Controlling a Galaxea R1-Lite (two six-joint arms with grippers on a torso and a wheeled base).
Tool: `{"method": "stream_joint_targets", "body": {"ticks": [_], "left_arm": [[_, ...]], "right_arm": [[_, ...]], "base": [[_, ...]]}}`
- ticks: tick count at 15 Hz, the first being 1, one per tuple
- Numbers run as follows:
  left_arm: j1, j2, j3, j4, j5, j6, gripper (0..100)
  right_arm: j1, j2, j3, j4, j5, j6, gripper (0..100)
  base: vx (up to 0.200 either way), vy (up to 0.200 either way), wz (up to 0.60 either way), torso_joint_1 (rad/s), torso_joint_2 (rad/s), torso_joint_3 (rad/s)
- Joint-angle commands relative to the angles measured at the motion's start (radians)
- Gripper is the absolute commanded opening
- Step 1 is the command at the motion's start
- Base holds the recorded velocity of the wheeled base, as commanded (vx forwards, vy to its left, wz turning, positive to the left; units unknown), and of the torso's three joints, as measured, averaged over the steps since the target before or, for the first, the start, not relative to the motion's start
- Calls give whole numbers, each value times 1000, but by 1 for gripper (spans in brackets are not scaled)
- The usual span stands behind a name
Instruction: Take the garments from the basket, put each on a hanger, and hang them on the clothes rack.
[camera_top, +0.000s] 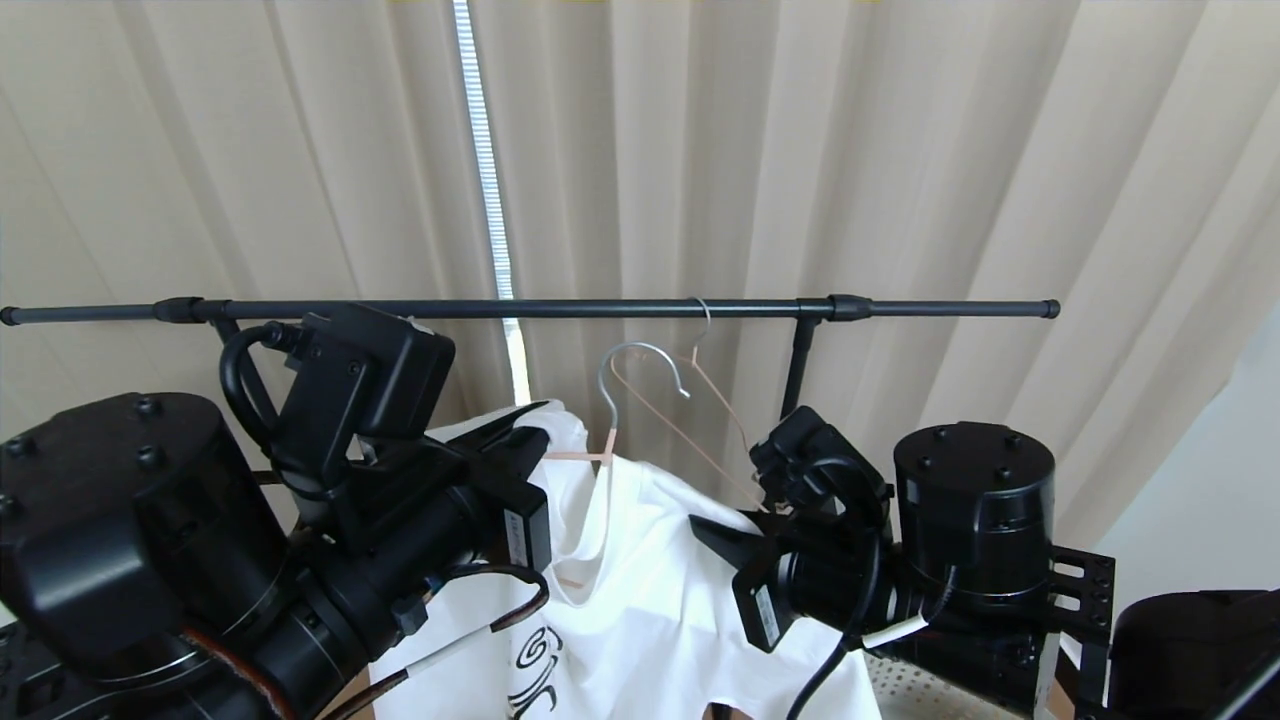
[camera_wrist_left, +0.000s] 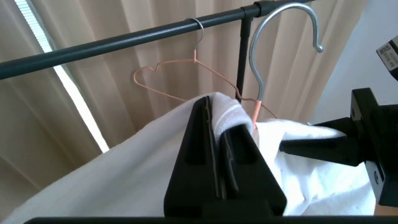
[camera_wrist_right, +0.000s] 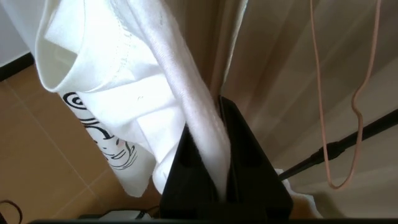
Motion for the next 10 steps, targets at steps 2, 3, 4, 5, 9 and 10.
{"method": "stream_joint_targets", "body": {"ticks": [2, 3, 4, 5, 9, 10], "left_arm": [[0, 22, -16, 0, 0, -4, 0], [0, 39, -32, -2, 0, -4, 0], [-3, 48, -43, -2, -1, -7, 0], [-22, 62, -44, -2, 0, -13, 0], [-25, 65, -44, -5, -3, -16, 0], [-22, 59, -30, -6, -3, -16, 0]], "right_arm": [[11, 7, -7, -1, -3, 11, 0], [18, 10, -12, -1, -16, 15, 0], [23, 21, -21, -1, -37, 16, 0], [23, 27, -30, -1, -63, 16, 0], [23, 18, -42, -1, -72, 50, 0], [21, 15, -52, -1, -75, 59, 0]], "base": [[0, 0, 0, 0, 0, 0], [0, 0, 0, 0, 0, 0], [0, 0, 0, 0, 0, 0], [0, 0, 0, 0, 0, 0], [0, 0, 0, 0, 0, 0], [0, 0, 0, 0, 0, 0]]}}
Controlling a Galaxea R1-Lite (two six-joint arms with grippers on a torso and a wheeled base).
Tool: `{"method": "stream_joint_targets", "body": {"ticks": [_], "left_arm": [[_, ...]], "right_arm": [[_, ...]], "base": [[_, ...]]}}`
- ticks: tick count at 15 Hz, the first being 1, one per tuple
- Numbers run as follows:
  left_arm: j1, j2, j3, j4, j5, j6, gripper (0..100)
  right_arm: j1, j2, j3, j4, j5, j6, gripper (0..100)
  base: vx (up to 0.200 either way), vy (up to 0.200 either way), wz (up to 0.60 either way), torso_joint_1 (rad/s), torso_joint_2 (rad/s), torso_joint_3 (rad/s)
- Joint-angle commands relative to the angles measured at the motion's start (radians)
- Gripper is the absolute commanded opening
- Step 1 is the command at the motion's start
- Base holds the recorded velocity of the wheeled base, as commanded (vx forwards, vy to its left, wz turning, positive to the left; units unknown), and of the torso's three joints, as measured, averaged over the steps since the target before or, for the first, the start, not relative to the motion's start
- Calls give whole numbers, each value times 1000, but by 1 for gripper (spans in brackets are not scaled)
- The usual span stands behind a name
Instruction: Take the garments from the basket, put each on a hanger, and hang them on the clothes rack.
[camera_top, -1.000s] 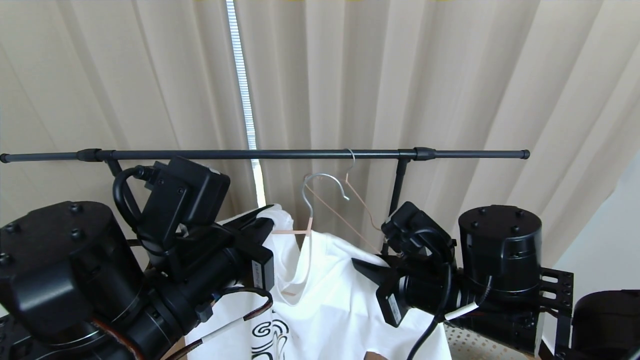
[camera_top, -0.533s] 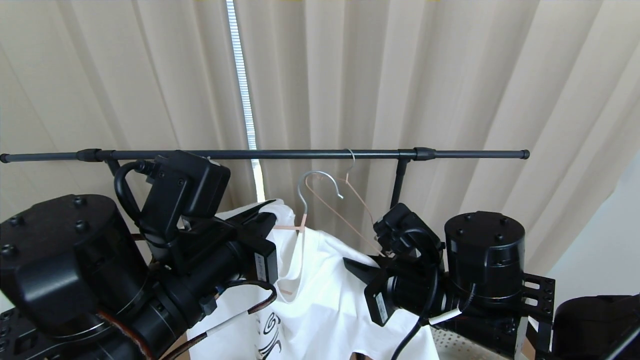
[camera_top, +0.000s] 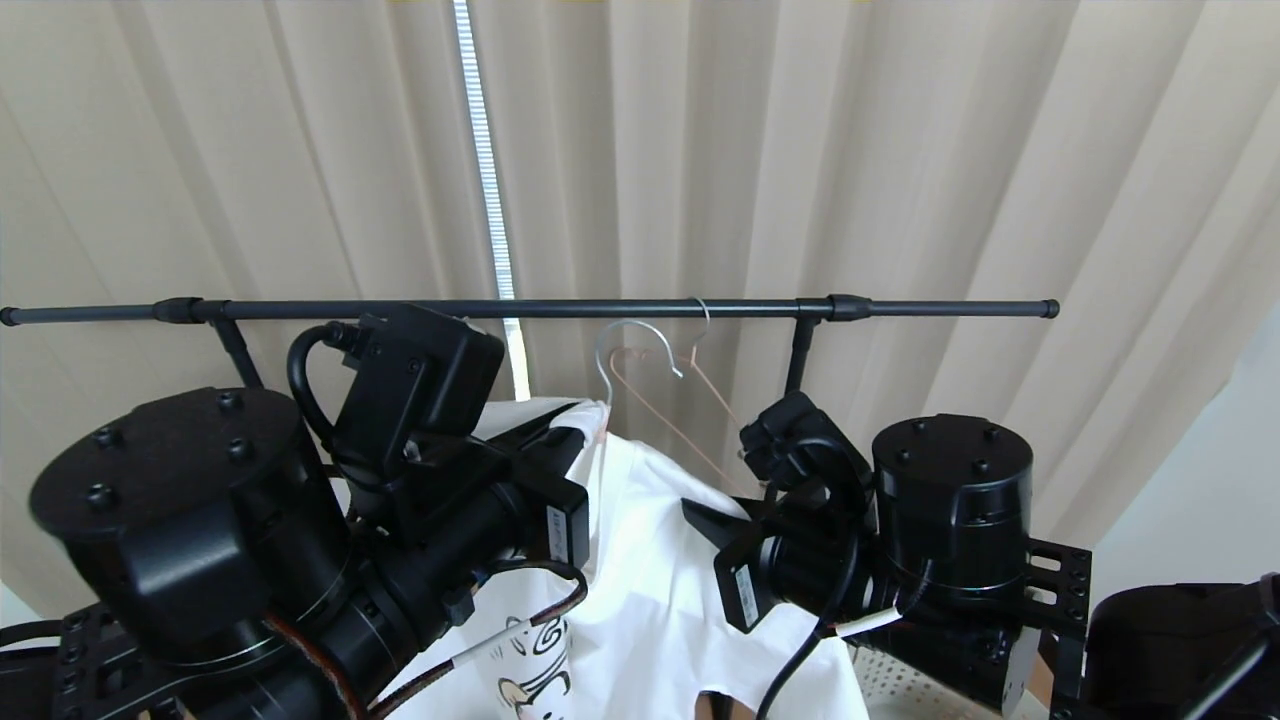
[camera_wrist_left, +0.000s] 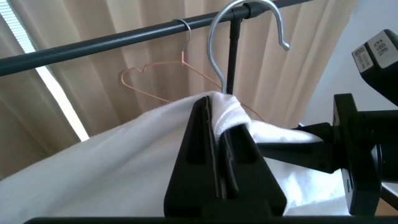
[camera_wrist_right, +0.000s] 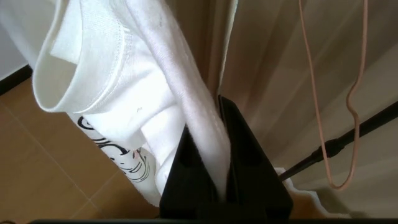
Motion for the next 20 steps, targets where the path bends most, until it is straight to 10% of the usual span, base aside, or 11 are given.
{"method": "stream_joint_targets", "body": {"ticks": [1, 7, 8, 20], "left_arm": [[2, 0, 11, 1, 2, 0, 0], [5, -9, 19, 1, 0, 3, 0], [5, -7, 22, 2, 0, 5, 100], [47, -172, 88, 1, -44, -21, 100]], "right_arm": [[-4, -5, -9, -2, -3, 2, 0], [-4, -24, -4, -26, -3, 11, 0], [-4, -30, -2, -26, -3, 11, 0], [-21, -28, 5, -29, 3, 13, 0]], "base": [[0, 0, 0, 0, 0, 0], [0, 0, 0, 0, 0, 0], [0, 0, 0, 0, 0, 0], [0, 0, 0, 0, 0, 0]]}}
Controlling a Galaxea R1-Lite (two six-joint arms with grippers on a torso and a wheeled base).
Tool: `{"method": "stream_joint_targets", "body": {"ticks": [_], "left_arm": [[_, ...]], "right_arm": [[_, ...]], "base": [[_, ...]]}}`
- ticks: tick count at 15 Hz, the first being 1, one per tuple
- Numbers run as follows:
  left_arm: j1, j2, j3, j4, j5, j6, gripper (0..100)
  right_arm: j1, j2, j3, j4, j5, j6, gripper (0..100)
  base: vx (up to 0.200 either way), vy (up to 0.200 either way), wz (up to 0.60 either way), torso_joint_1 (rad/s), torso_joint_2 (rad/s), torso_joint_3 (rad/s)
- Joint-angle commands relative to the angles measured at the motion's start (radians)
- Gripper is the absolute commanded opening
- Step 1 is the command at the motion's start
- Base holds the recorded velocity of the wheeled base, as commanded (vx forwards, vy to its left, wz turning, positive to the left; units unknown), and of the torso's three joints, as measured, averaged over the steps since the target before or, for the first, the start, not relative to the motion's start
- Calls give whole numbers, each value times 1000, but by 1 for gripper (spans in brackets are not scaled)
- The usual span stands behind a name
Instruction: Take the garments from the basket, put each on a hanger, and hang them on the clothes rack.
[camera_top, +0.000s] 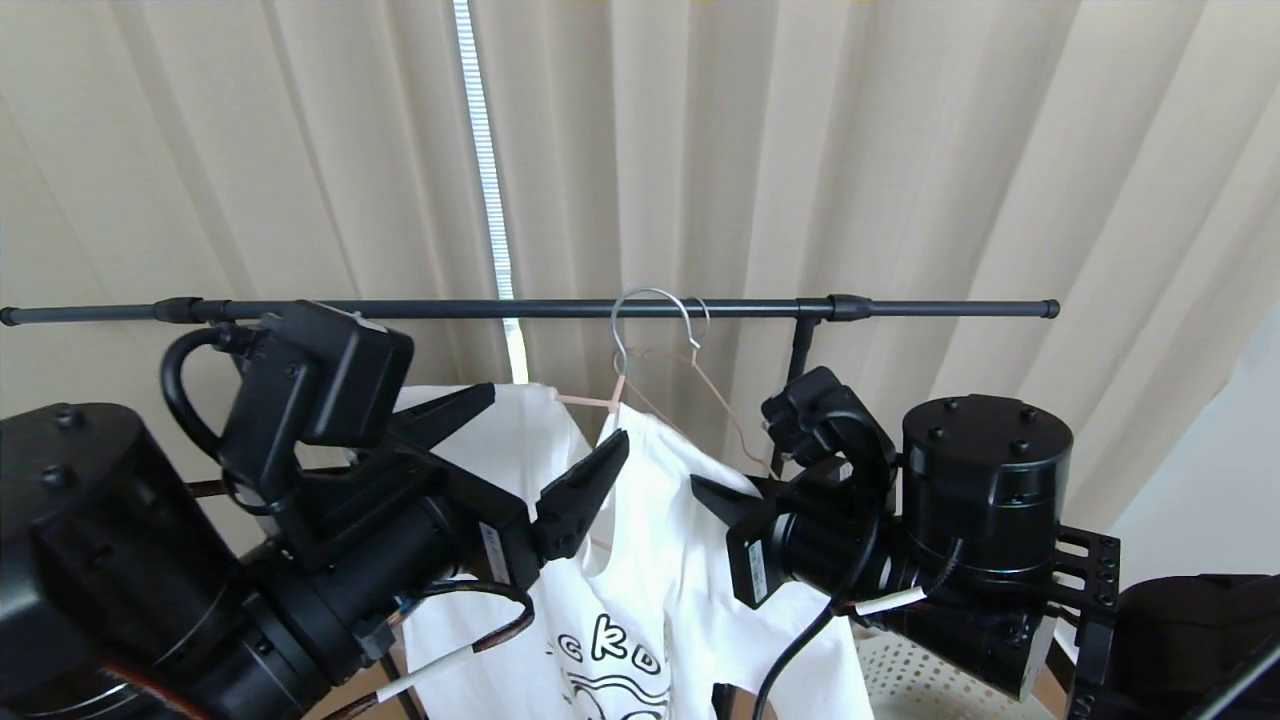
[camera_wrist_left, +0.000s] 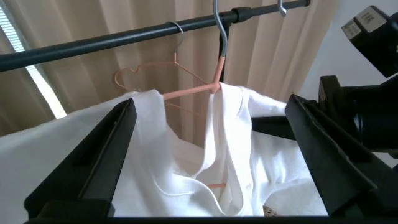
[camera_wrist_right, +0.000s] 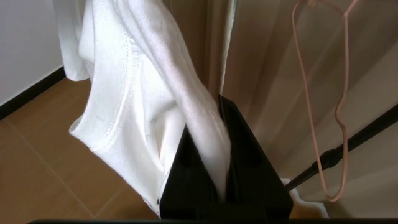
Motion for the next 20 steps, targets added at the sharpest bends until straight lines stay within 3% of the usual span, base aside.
{"method": "stream_joint_targets", "body": {"ticks": [1, 3, 5, 7, 9, 14, 16, 20], "left_arm": [[40, -82, 23, 18, 1, 4, 100], [103, -173, 20, 125, 1, 4, 100], [160, -263, -11, 302, -17, 3, 100], [236, -323, -24, 421, -107, -1, 100], [312, -343, -23, 490, -189, 3, 100], [387, -335, 2, 550, -250, 58, 100], [528, -340, 62, 547, -373, 67, 100], [758, -338, 124, 544, -523, 52, 100]], "right_arm": [[-12, -4, 8, 0, 2, 0, 0], [-22, -19, 24, 3, 5, -7, 0], [-22, -24, 28, 3, 5, -16, 0], [-24, -32, 47, 1, 10, -39, 0], [-24, -52, 74, 1, 60, -80, 0], [-24, -62, 94, 0, 74, -97, 0], [-24, -68, 90, -2, 74, -97, 0], [-56, -102, 90, -2, 117, -97, 0]], "base": [[0, 0, 0, 0, 0, 0], [0, 0, 0, 0, 0, 0], [0, 0, 0, 0, 0, 0], [0, 0, 0, 0, 0, 0], [0, 0, 0, 0, 0, 0], [0, 0, 0, 0, 0, 0], [0, 0, 0, 0, 0, 0], [0, 0, 0, 0, 0, 0]]}}
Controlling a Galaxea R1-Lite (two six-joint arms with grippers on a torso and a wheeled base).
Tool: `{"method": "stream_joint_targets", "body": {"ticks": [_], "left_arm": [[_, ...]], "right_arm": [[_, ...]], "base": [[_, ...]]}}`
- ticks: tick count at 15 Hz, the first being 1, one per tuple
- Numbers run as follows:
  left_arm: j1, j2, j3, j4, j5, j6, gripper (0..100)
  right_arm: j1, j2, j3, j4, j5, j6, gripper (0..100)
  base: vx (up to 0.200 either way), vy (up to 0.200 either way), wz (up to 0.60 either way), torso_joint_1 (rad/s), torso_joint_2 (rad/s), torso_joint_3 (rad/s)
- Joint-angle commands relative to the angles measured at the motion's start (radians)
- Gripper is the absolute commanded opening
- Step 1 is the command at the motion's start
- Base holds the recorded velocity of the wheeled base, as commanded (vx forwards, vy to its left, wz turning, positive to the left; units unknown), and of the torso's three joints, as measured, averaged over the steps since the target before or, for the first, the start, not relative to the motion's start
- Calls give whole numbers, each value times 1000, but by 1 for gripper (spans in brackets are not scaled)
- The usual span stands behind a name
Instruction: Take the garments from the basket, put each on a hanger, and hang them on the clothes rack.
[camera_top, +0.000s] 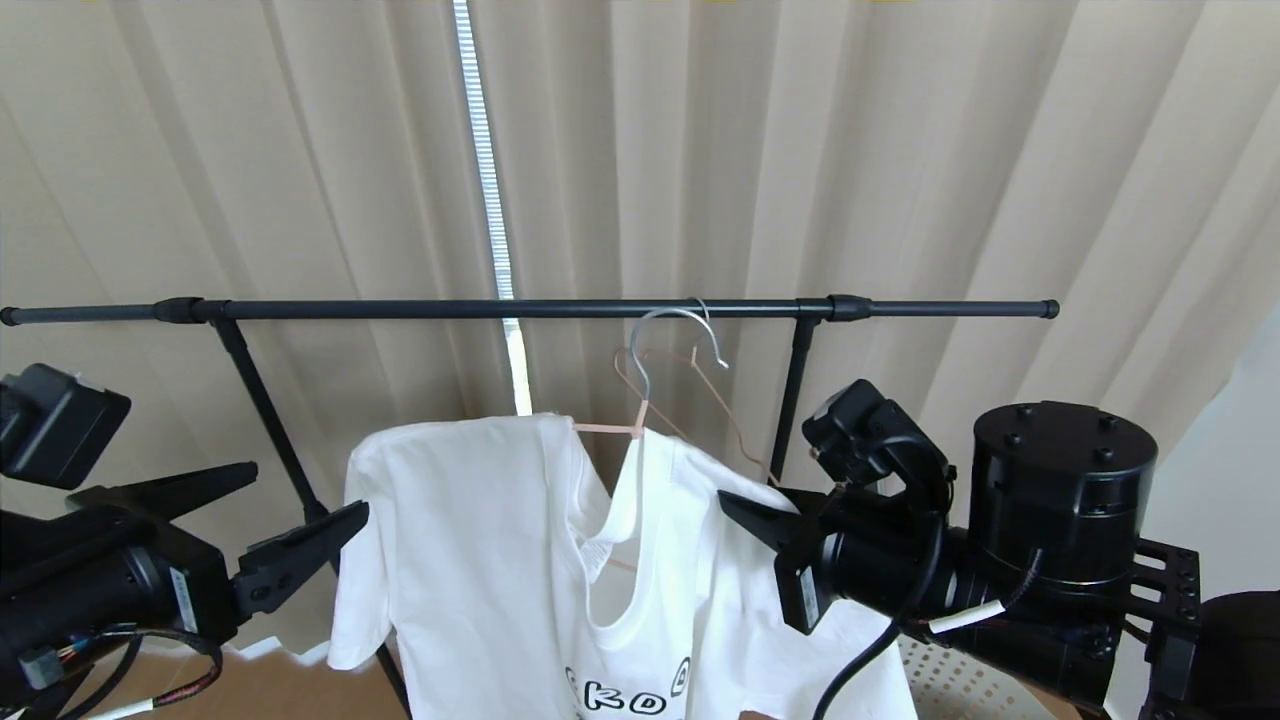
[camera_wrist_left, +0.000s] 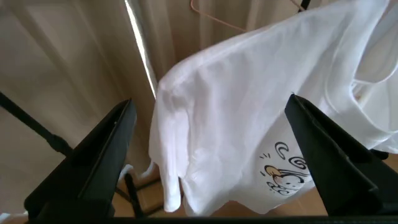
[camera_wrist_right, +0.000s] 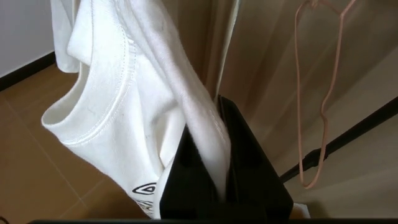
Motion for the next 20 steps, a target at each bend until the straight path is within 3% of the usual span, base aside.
{"method": "stream_joint_targets", "body": {"ticks": [1, 5, 11, 14, 19, 20], "left_arm": [[129, 5, 43, -1, -81, -29, 100], [135, 45, 52, -3, -103, -76, 100], [80, 163, 33, -87, -132, -92, 100], [35, 250, -8, -153, -132, -122, 100], [-17, 299, -53, -153, -127, -124, 100], [-17, 299, -53, -153, -126, -124, 0]], "right_arm": [[-16, -30, 2, 1, 13, -1, 0], [-37, -62, 8, 2, 14, -3, 0], [-134, -112, 28, 4, 122, -24, 0], [-200, -135, 50, 2, 234, -72, 0], [-213, -141, 47, 1, 241, -72, 0], [-220, -141, 45, 1, 243, -72, 0]], "base": [[0, 0, 0, 0, 0, 0], [0, 0, 0, 0, 0, 0], [0, 0, 0, 0, 0, 0], [0, 0, 0, 0, 0, 0], [0, 0, 0, 0, 0, 0], [0, 0, 0, 0, 0, 0]]}}
